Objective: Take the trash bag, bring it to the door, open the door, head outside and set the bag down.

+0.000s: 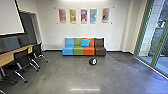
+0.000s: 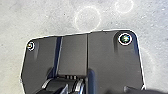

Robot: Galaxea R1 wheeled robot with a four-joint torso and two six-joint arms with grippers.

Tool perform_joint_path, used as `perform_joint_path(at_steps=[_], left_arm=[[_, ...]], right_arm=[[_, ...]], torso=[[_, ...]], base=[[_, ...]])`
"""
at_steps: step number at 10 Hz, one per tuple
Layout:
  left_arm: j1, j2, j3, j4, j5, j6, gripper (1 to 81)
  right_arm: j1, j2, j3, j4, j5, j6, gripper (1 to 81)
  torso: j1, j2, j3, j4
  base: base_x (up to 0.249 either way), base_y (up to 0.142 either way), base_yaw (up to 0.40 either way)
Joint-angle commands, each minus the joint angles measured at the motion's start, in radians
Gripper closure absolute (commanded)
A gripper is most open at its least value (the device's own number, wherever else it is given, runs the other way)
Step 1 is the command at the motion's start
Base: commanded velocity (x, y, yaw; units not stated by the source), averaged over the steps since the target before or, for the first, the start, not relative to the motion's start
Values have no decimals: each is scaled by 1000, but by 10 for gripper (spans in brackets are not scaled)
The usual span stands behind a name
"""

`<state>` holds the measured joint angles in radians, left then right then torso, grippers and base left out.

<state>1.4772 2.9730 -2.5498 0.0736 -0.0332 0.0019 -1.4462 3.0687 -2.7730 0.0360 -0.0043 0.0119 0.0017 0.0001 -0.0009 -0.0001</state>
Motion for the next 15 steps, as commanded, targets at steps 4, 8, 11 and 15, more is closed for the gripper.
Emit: perform_joint_path(at_steps=[4,8,11,15], left_arm=[[-59,5,6,11,47,4,10],[-62,15,6,25,45,4,10],[-62,15,6,26,45,4,10],[-62,12,6,28,45,4,10]], right_arm=[[66,1,0,5,-51,-1,10],[72,17,6,5,-50,-3,10],[66,14,4,5,-51,-3,10],[66,21,6,4,-51,-4,10]], torso=[[0,0,0,0],[0,0,0,0],[0,0,0,0],[0,0,0,0]], base=[[137,0,0],[145,0,0],[141,0,0],[137,0,0]])
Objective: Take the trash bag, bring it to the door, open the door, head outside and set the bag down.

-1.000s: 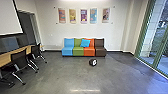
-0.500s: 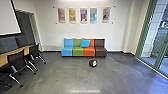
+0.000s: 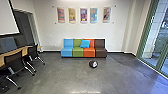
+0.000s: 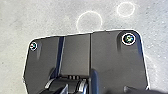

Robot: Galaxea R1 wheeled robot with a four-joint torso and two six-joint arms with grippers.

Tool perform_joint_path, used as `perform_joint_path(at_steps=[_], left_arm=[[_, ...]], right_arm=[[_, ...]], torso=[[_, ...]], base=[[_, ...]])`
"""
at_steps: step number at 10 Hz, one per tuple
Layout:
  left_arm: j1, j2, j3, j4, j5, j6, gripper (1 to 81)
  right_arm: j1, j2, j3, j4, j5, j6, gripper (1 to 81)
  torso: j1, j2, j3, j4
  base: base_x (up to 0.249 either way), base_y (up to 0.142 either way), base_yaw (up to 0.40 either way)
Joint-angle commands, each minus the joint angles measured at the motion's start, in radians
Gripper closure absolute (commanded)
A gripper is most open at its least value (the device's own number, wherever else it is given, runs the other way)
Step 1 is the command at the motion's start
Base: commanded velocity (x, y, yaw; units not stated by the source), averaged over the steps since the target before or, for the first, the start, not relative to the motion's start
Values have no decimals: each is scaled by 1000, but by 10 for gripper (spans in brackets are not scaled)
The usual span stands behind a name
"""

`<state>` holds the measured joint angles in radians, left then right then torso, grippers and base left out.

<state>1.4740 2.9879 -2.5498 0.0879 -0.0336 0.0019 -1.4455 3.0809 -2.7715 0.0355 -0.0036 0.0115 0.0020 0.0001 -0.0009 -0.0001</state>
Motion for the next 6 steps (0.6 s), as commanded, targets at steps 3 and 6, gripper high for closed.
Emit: perform_joint_path(at_steps=[3,6], left_arm=[[-57,-12,6,9,46,4,10],[-48,-29,8,7,46,4,10]], right_arm=[[49,-37,45,-9,-102,-10,10],[16,-141,231,4,-102,-7,10]], torso=[[0,0,0,0],[1,0,0,0]], base=[[132,0,0],[100,0,0]])
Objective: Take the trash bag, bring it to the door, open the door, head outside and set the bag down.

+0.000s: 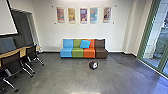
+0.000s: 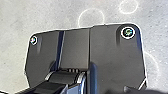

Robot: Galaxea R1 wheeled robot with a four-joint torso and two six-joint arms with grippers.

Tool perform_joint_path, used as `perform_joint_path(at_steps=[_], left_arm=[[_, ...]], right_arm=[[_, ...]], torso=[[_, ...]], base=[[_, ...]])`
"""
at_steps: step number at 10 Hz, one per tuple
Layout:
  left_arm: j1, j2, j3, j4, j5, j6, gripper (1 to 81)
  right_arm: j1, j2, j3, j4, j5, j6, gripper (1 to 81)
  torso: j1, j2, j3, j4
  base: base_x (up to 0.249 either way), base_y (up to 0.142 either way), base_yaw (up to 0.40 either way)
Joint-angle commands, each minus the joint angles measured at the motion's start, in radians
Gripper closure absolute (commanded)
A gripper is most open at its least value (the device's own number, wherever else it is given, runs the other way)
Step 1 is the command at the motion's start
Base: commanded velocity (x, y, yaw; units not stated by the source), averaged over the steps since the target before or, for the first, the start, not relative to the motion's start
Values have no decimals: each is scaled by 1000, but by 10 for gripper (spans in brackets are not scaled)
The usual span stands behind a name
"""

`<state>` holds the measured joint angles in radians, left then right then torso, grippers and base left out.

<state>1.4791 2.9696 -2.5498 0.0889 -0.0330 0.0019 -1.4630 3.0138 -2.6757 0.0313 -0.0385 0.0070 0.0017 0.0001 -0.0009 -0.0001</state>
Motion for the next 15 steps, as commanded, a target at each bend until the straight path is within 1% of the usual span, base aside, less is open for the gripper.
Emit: perform_joint_path(at_steps=[1,4,5,6,8,12,13,14,15], left_arm=[[-50,-15,8,6,47,4,10],[-47,-24,8,2,48,4,10],[-47,-26,6,2,48,3,10],[-47,-26,6,0,48,3,10],[-47,-26,6,0,47,3,10],[-47,-26,6,-1,47,3,10],[-47,-27,6,-1,48,3,10],[-47,-27,6,-1,48,3,10],[-47,-27,6,-3,48,3,10]], right_arm=[[29,-117,203,12,-67,-1,10],[9,-270,437,13,-67,8,10],[8,-298,475,13,-67,8,10],[5,-304,479,13,-66,8,10],[2,-300,475,13,-66,8,10],[-1,-298,472,13,-61,8,10],[-1,-298,472,15,-61,8,10],[-1,-297,472,15,-61,8,10],[-1,-292,472,16,-63,8,10]], torso=[[0,0,0,0],[0,0,0,0],[0,0,-29,0],[0,0,-72,0],[-1,0,-114,0],[0,0,-255,0],[0,0,-195,0],[0,0,-229,0],[1,0,-242,0]], base=[[94,0,0],[94,0,0],[113,0,0],[116,0,0],[116,0,0],[116,0,0],[116,0,0],[116,0,0],[116,0,0]])
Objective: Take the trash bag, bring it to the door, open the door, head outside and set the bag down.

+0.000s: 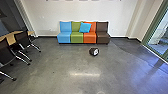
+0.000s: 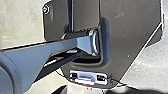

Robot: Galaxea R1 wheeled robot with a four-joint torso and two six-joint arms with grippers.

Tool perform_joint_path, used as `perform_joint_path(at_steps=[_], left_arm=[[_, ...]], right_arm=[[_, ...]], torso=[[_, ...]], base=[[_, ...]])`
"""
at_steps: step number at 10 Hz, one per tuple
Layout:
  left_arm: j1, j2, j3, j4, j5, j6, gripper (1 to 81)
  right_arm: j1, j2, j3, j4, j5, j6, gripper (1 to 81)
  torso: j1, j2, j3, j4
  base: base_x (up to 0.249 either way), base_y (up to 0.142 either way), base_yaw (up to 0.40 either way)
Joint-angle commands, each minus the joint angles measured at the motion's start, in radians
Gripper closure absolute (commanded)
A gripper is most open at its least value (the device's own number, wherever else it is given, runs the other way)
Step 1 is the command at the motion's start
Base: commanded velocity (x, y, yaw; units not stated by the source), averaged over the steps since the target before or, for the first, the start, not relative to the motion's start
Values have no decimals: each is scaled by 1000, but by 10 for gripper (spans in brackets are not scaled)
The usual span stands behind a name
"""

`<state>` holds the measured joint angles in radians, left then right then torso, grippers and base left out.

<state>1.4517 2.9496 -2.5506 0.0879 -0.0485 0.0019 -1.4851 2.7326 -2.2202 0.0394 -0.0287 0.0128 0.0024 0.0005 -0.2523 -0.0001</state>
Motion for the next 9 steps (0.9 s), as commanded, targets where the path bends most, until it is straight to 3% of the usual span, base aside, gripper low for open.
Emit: perform_joint_path(at_steps=[1,9], left_arm=[[-20,-7,7,-2,62,3,10],[-20,-10,7,-6,62,1,10]], right_arm=[[22,-9,16,7,-73,3,10],[27,-3,16,4,-71,1,10]], torso=[[0,-1,1,0],[0,-1,-1,0]], base=[[116,0,0],[117,0,0]])
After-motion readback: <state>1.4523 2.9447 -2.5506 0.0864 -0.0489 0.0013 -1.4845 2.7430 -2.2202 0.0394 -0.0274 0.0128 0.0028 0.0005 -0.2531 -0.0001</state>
